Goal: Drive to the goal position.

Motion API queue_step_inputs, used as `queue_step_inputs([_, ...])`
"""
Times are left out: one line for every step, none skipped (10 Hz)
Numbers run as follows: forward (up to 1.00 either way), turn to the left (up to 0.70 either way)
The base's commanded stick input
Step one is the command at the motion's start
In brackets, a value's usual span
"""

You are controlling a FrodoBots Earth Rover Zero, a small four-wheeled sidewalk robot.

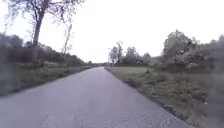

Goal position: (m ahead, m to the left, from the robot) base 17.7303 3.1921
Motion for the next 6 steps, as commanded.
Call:
queue_step_inputs([1.0, 0.27])
queue_step_inputs([1.0, 0.4])
queue_step_inputs([1.0, 0.4])
queue_step_inputs([1.0, 0.4])
queue_step_inputs([1.0, 0.4])
queue_step_inputs([1.0, 0.15])
